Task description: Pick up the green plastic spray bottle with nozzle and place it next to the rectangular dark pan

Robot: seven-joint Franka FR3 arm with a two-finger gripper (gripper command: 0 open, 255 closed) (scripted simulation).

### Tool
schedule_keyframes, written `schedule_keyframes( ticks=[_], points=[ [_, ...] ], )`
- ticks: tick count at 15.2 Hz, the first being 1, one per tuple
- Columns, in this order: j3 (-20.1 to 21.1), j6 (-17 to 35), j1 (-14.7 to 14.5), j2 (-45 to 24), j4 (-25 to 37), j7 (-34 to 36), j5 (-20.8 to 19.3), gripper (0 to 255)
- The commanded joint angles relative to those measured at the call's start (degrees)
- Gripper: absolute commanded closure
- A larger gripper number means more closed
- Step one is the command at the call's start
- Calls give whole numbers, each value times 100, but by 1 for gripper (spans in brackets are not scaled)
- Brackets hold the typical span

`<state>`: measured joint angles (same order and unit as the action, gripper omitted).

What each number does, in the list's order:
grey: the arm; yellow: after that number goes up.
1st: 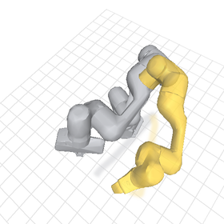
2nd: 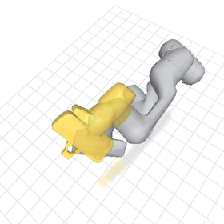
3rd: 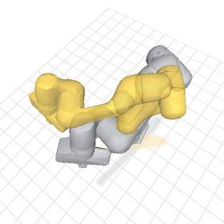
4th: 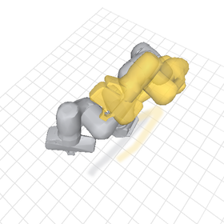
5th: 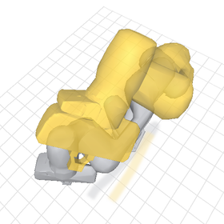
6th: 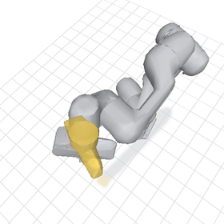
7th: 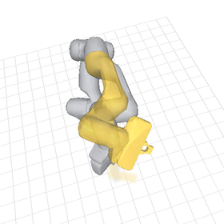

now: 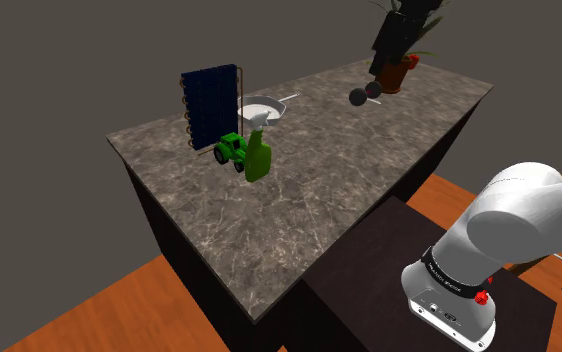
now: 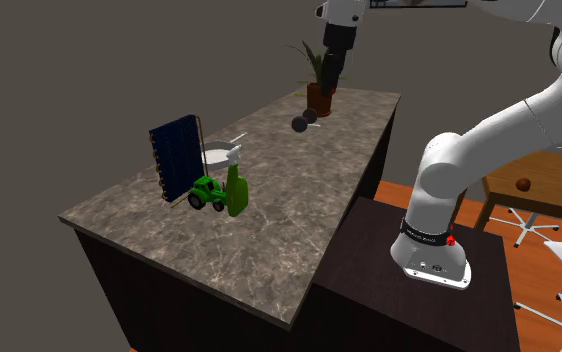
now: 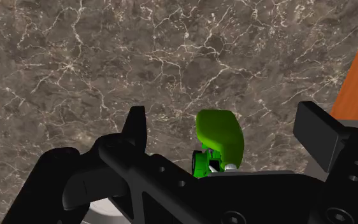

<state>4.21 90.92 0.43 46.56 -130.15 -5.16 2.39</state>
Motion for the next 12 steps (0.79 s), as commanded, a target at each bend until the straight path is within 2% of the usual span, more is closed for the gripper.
schedule_keyframes(
  ticks=[1,7,12],
  points=[
    [0,0,0,0,0,0,0,0],
    [-959,1303,-449,-381,-725,-1905,-10,0],
    [-1774,2260,-937,-1136,-891,-3586,188,0]
  ],
)
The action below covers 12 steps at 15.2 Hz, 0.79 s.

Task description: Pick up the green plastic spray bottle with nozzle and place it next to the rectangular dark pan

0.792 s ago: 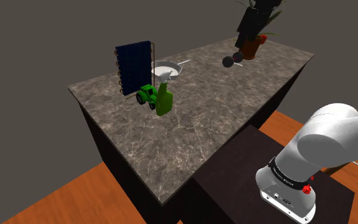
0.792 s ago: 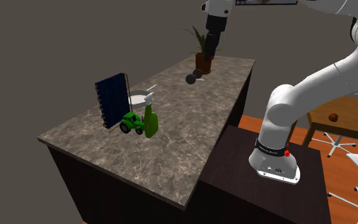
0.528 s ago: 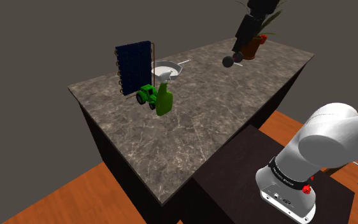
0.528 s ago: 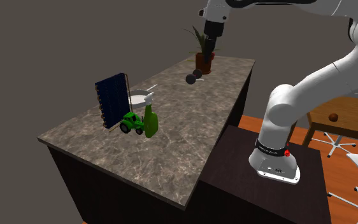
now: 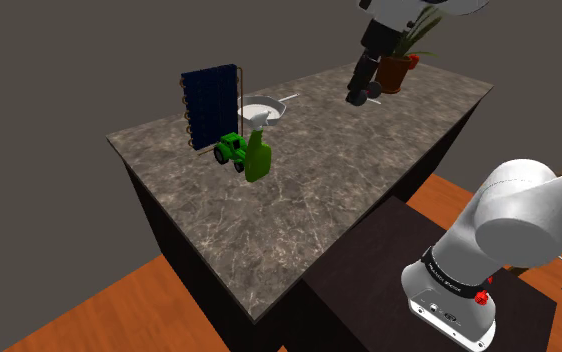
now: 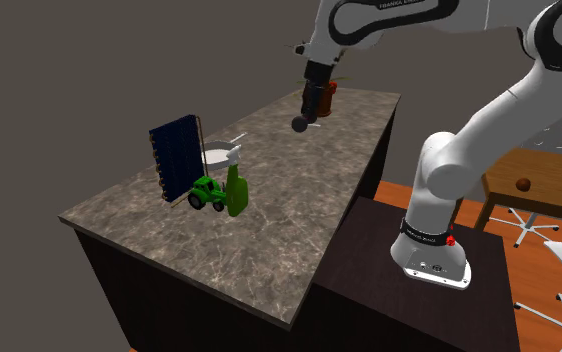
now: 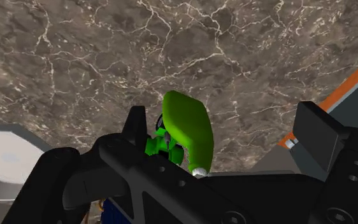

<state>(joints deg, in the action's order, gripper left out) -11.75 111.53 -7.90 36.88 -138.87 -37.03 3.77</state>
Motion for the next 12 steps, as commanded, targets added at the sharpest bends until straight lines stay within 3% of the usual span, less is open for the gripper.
schedule_keyframes(
  ticks=[1,6,12],
  points=[
    [-339,364,-220,-357,-6,-753,128,0],
    [-1136,988,-895,-1454,283,-2637,758,0],
    [-1835,1115,-1622,-3035,1066,-5126,2081,0]
  ],
)
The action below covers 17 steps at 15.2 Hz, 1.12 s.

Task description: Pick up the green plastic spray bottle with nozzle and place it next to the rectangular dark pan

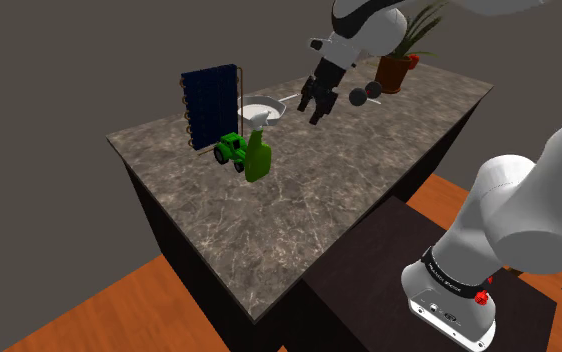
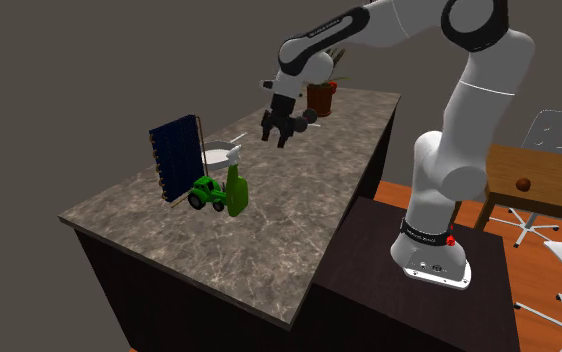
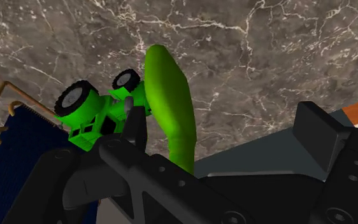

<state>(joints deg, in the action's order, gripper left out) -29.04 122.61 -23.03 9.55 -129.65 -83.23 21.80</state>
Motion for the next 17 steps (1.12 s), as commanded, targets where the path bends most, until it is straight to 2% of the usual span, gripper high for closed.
schedule_keyframes(
  ticks=[1,5,9,17],
  points=[
    [-154,-46,-170,-584,313,-917,528,0],
    [-102,-391,-197,-1678,1054,-2392,1412,0],
    [200,-797,-39,-2640,1851,-3539,1990,0],
    [371,-391,-120,-2896,1680,-3691,2276,0]
  ],
)
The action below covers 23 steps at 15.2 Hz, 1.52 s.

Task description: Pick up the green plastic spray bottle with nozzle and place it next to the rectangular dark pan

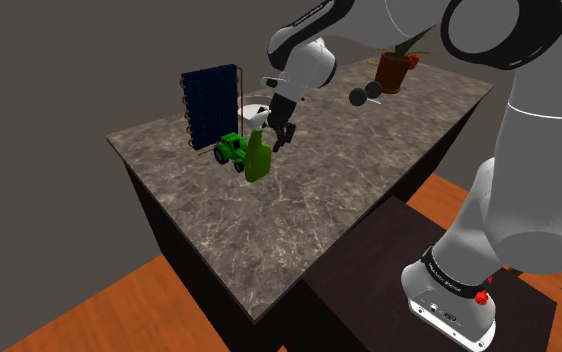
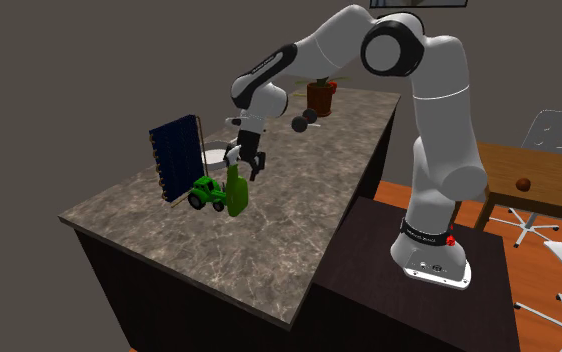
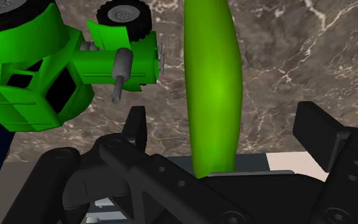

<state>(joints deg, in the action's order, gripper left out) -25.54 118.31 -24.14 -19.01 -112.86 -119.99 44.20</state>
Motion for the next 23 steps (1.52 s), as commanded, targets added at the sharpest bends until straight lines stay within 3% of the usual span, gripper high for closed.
schedule_keyframes(
  ticks=[1,8,9,18,23],
  points=[
    [20,39,-8,-39,0,-15,36,0],
    [20,38,-7,-39,1,-14,36,0],
    [20,38,-7,-39,1,-14,36,255],
    [20,39,-8,-39,1,-15,36,255],
    [-46,-167,-47,196,75,219,-167,255]
  ],
)
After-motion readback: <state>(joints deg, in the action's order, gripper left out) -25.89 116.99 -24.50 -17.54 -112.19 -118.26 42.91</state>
